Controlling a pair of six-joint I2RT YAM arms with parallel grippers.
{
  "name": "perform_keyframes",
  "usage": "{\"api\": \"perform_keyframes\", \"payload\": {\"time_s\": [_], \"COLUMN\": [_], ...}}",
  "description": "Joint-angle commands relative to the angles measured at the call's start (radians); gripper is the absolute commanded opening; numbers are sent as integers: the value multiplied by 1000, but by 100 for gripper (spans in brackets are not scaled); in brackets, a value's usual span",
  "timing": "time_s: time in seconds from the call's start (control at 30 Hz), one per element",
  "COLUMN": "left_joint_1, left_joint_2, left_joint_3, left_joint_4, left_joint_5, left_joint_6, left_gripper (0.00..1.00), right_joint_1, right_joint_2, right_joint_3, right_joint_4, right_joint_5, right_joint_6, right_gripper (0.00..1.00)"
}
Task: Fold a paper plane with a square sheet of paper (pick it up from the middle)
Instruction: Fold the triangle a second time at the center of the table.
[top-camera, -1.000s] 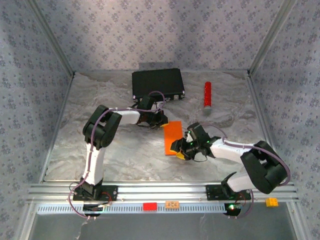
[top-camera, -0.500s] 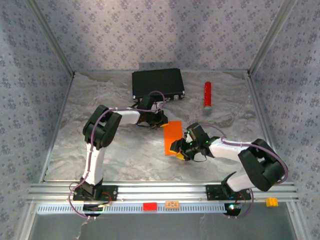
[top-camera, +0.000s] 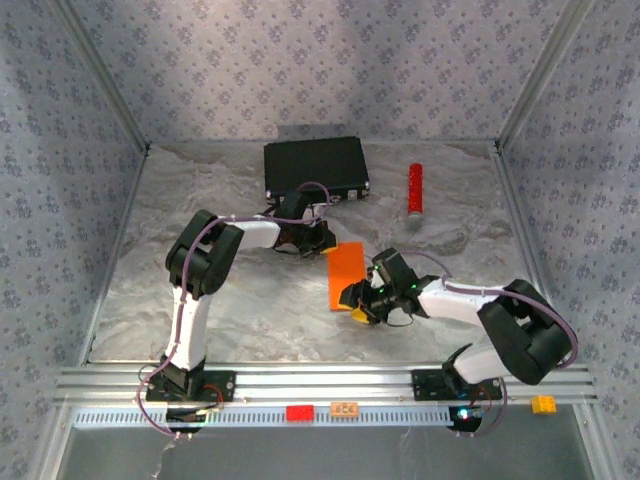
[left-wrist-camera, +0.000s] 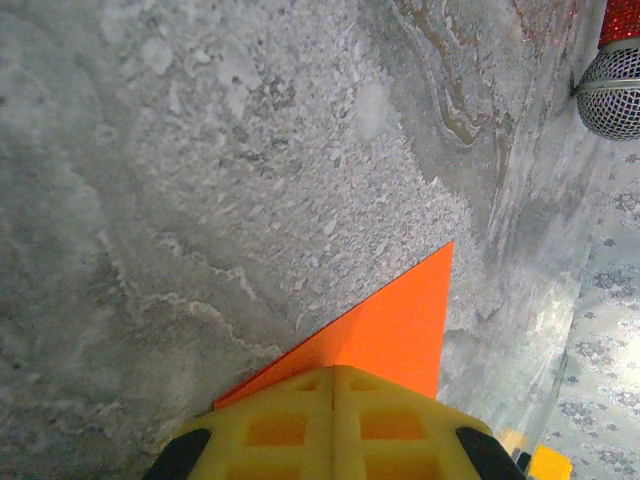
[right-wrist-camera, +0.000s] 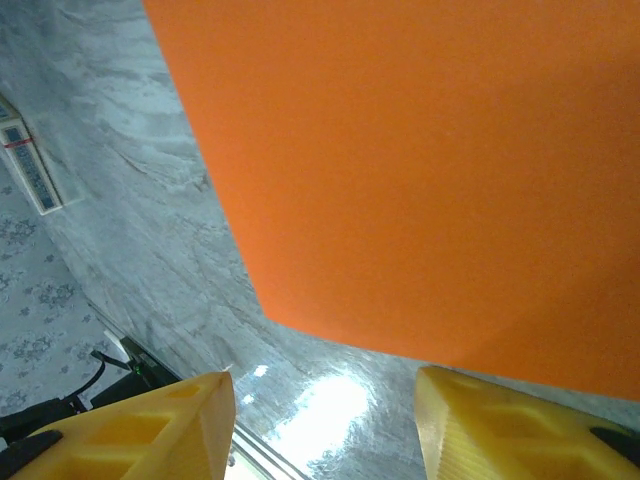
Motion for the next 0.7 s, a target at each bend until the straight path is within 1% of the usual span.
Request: {"api": "perform_keyframes", "payload": {"time_s": [0.0,0.33,0.53,0.67], "left_joint_1": [-31,-32,-31,-32], "left_joint_2": [58,57,59,59], "left_joint_3": [0,1,2,2], "left_joint_4": [-66,-72,-67,-68], "left_joint_5": [-7,-7,-6,-6], "left_joint_6": [9,13,12,13], "left_gripper": [5,5,5,5], "right_joint_1": [-5,-64,-89,-104], "right_joint_2": [12,-58,-66,-65], "right_joint_3": [1,38,54,69], "right_joint_4": [11,-53,-58,-92], "right_joint_5": [17,74,79,94], "right_joint_6": [8,-61,-90,-126], "right_gripper": [52,54,55,57]}}
